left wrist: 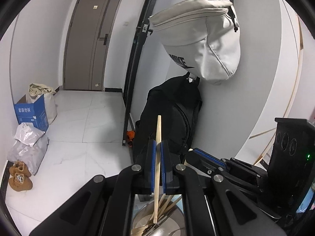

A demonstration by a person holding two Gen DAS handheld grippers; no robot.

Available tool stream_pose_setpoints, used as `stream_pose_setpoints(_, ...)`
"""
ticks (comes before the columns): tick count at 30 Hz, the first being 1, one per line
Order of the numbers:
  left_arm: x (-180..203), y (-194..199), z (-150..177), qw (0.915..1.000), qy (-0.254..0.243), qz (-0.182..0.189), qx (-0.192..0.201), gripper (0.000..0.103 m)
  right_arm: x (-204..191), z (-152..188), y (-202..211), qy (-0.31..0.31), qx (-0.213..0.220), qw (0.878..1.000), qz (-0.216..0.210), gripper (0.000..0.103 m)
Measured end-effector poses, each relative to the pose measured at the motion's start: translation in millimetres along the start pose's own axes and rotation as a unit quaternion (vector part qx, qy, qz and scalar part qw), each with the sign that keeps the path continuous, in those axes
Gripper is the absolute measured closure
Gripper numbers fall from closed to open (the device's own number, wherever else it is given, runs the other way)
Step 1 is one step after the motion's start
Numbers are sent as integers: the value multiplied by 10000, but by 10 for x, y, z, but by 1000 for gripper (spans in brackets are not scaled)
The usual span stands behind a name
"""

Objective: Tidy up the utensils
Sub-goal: 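Open both grippers and withdraw them from the utensil holder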

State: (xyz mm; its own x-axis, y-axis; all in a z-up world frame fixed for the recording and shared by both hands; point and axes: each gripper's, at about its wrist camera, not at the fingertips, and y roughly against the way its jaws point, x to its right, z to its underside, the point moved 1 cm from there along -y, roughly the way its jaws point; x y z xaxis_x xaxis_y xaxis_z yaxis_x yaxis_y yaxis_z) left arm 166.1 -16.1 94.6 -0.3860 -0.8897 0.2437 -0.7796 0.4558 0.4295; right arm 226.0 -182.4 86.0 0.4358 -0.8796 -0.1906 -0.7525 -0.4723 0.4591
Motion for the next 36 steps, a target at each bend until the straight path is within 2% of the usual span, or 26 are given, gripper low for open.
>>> stream_pose_setpoints(6, -45, 29, -70, 9994, 308, 57, 151, 102, 62, -9, 20, -96, 43, 9999, 53, 98)
stream_pose_setpoints(9, 27, 3, -62, 9998, 100, -106, 111, 102, 71, -29, 6, -70, 37, 9999, 68, 98)
stream_pose_setpoints(14, 107, 35, 49, 9994, -314, -157, -17, 102, 40, -29, 18, -51, 46, 10000, 34, 98)
stream_pose_setpoints(18, 116, -46, 132, 9977, -531, -193, -363, 102, 5, 2, 15, -5, -4, 10000, 6, 98)
stream_pose_setpoints(20, 93, -85, 160, 9972, -489, -112, -552, 102, 3, 6, 4, 7, -18, 10000, 1, 98)
stream_pose_setpoints(23, 34, -148, 194, 9960, -288, 66, -845, 102, 16, 22, -41, -48, -175, 9998, -108, 95)
stream_pose_setpoints(26, -80, -143, 178, 9954, 38, 82, -952, 102, 48, 58, -63, -106, -338, 9993, -141, 94)
stream_pose_setpoints(28, -176, -120, 153, 9942, 330, 181, -1011, 97, 84, 86, -71, -228, -485, 9983, -222, 81)
stream_pose_setpoints(29, -196, -109, 146, 9937, 368, 170, -1047, 88, 97, 99, -74, -273, -544, 9979, -217, 67)
stream_pose_setpoints(30, -205, -83, 146, 9940, 368, 126, -1019, 77, 111, 117, -77, -326, -602, 9973, -250, 62)
stream_pose_setpoints(32, -202, -40, 140, 9949, 400, 76, -922, 63, 127, 173, -71, -424, -697, 9963, -263, 62)
stream_pose_setpoints(36, -209, 66, 125, 9952, 546, 24, -811, 61, 132, 225, 0, -470, -742, 9959, -237, 62)
